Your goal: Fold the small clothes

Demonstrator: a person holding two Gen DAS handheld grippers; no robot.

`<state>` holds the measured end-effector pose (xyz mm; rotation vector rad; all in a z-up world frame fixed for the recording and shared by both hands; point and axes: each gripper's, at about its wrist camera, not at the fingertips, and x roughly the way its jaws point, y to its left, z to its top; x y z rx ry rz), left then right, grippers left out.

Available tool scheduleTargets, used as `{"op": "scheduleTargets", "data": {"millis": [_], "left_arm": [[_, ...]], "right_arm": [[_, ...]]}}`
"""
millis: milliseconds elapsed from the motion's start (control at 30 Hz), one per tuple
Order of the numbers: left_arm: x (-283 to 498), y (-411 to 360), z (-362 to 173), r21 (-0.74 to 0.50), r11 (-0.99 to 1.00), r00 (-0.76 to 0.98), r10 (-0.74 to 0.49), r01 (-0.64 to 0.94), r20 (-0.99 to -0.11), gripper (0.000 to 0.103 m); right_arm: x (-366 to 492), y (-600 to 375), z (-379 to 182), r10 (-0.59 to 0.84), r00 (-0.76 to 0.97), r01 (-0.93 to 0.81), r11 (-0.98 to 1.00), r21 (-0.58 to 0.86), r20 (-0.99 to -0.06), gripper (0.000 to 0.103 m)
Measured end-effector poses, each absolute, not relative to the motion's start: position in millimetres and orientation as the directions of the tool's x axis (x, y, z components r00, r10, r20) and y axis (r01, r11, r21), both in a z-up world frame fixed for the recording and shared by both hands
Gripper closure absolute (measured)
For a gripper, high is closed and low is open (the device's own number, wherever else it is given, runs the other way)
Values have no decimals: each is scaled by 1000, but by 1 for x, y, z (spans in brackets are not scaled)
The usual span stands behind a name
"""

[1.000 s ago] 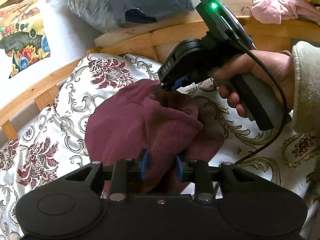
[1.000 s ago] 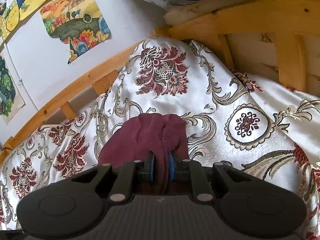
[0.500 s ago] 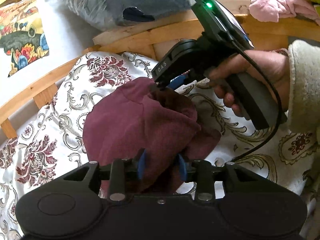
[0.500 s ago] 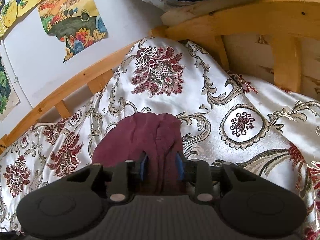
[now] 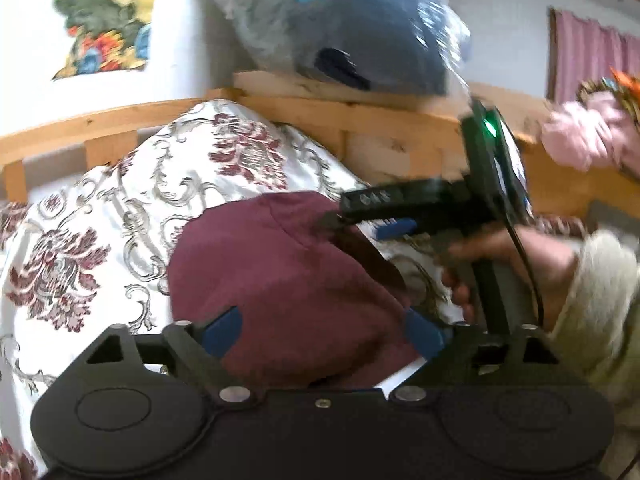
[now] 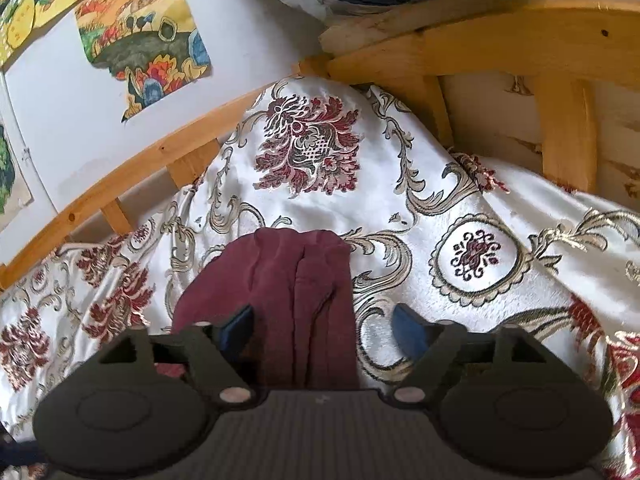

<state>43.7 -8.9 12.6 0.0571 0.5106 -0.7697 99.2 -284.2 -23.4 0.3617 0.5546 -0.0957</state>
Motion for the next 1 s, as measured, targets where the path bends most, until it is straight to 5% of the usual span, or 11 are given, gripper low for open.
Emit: {"op": "scheduleTargets", "data": {"millis": [233,633,1000], "left_arm": [[73,11,12,-290,799,651,-598,526,-467,1],[112,9,-23,-289,871,565,-480,397,-671,1],[116,7,-40,-289,860,508,-487,420,-710,1]], "right_arm": [[100,-274,-26,6,841,160,953,258,-541,0],[103,-265,-32,-62,823,182,971,158,-565,0],[104,-266,-33,-58,815,188,967,169,-577,0]]}}
